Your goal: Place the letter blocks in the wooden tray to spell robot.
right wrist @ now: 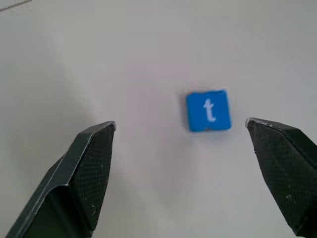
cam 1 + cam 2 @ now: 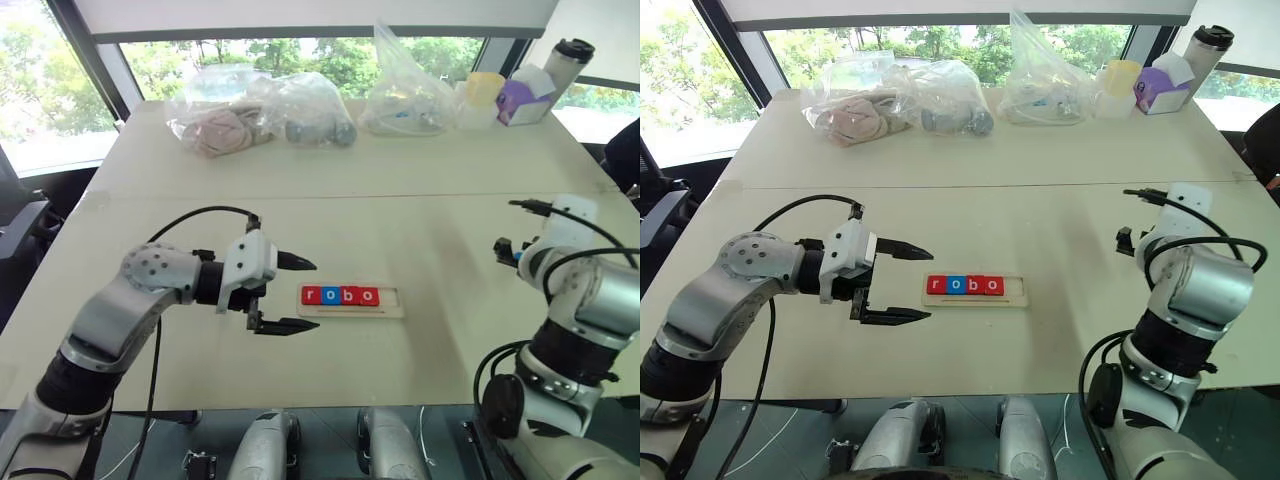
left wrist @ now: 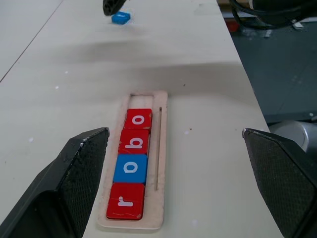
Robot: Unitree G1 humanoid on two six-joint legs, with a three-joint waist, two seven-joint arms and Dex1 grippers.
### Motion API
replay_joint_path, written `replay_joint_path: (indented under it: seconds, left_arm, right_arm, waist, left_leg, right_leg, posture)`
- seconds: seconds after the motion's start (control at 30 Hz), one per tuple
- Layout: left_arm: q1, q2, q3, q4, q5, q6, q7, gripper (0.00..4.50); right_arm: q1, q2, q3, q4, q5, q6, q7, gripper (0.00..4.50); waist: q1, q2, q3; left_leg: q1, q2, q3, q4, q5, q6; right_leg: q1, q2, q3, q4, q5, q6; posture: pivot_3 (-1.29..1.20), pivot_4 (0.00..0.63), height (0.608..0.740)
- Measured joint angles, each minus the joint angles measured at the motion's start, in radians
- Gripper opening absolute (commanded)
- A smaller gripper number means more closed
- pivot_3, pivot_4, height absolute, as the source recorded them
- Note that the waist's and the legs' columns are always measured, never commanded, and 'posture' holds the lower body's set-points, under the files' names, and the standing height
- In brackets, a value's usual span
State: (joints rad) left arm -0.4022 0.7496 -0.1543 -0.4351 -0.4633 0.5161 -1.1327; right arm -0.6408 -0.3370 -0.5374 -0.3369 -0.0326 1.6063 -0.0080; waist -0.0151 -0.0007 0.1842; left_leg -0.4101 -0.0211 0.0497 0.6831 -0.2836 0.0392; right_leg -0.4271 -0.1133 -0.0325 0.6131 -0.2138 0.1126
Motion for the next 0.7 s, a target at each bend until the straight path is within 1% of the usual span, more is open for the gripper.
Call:
replay_joint_path:
  seconds: [0.1,0.23,0.33,0.57,0.7]
  left_arm:
    - [0.008,-0.004,0.0,-0.002,-0.001,0.003,0.005,4.5]
    - [0.012,-0.008,0.0,-0.017,-0.003,0.004,0.008,4.5]
    - [0.013,-0.008,-0.001,-0.019,-0.004,0.005,0.01,4.5]
    - [0.013,-0.009,-0.001,-0.019,-0.004,0.006,0.011,4.5]
    - [0.013,-0.009,-0.001,-0.019,-0.004,0.007,0.011,4.5]
  right_arm:
    - [0.011,-0.019,-0.016,0.055,0.008,-0.001,0.02,4.48]
    - [0.007,0.015,-0.102,0.13,0.005,-0.024,0.01,4.48]
    - [0.006,0.019,-0.123,0.176,0.005,-0.072,-0.004,4.48]
    - [0.02,0.011,-0.087,0.242,0.022,-0.147,0.018,4.48]
    - [0.053,-0.028,-0.05,0.28,0.042,-0.211,0.051,4.48]
  waist:
    - [0.001,0.0,0.0]
    - [0.001,0.0,0.0]
    - [0.0,0.0,0.0]
    - [-0.001,0.0,0.0]
    - [-0.001,0.0,0.0]
  left_leg:
    - [0.0,0.0,0.0,0.0,0.0,0.0]
    - [0.0,0.0,0.0,0.0,0.0,0.0]
    - [0.0,0.0,0.0,0.0,0.0,0.0]
    - [0.0,0.0,0.0,0.0,0.0,0.0]
    - [0.0,0.0,0.0,0.0,0.0,0.0]
  right_leg:
    - [0.0,0.0,0.0,0.0,0.0,0.0]
    - [0.0,0.0,0.0,0.0,0.0,0.0]
    - [0.0,0.0,0.0,0.0,0.0,0.0]
    - [0.0,0.0,0.0,0.0,0.0,0.0]
    - [0.001,0.0,0.0,-0.001,0.0,0.0]
  posture:
    - [0.0,0.15,0.74]
    - [0.0,0.15,0.74]
    - [0.0,0.15,0.74]
    - [0.0,0.15,0.74]
    - [0.0,0.15,0.74]
